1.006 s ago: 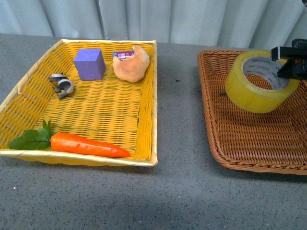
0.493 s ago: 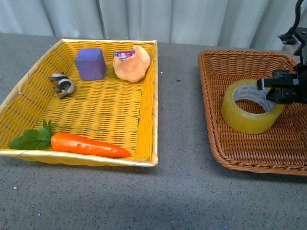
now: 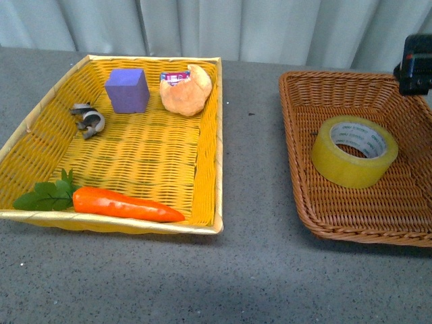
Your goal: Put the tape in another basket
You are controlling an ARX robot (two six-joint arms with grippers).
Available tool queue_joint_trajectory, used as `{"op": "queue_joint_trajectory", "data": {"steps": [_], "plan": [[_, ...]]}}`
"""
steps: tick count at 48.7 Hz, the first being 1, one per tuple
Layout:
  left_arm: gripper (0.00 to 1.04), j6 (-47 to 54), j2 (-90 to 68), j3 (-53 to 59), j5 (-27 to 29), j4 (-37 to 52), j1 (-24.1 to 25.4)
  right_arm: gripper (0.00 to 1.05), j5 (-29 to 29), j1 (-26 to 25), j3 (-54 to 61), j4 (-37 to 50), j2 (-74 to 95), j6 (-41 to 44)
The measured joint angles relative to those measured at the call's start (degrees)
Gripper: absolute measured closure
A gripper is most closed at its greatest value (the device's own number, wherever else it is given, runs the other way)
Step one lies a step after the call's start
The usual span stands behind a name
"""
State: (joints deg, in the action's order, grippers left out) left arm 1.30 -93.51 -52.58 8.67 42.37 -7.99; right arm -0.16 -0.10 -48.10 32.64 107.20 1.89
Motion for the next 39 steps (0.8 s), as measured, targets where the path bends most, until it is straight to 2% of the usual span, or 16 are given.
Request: {"op": "queue_joint_trajectory", "data": {"steps": [3,6,10,11,15,19,25,29,32,39], "plan": [[0.47,-0.3,3.7,6.6,-1.6,3.1,0.6,0.30,0.2,0.0,8.0,19.6,0.5,-0.7],[0.55,-0.4,5.4,10.3,-2.1,4.6,1.1,0.39,0.1,0.1,13.1,29.6,-0.4,-0.8],[0.68,-0.6,8.0,15.7,-2.7,6.3,1.9,0.49,0.2,0.1,17.3,36.9,-3.3,-0.9],[0.71,-0.6,8.7,17.1,-2.8,6.6,2.1,0.55,0.2,0.1,18.8,38.4,-5.2,-0.9],[0.89,-0.8,12.6,22.8,-3.7,8.5,2.8,0.71,0.4,0.0,23.0,39.5,-10.4,-1.0],[1.01,-1.1,15.4,26.4,-4.2,9.5,3.3,0.83,0.3,0.0,26.4,39.4,-13.2,-1.1],[1.01,-1.2,18.8,30.8,-4.6,10.2,4.0,1.03,0.2,0.1,30.2,34.9,-19.6,-1.1],[1.01,-1.2,22.4,35.0,-5.4,10.3,4.6,1.04,0.3,0.1,33.6,33.7,-26.0,-1.2],[1.01,-1.3,24.8,37.0,-8.4,10.3,6.4,1.04,0.3,0.1,35.2,33.0,-28.2,-1.2],[1.01,-1.3,28.8,40.2,-8.3,9.7,7.9,1.04,0.3,0.1,38.6,30.5,-33.4,-1.2]]}}
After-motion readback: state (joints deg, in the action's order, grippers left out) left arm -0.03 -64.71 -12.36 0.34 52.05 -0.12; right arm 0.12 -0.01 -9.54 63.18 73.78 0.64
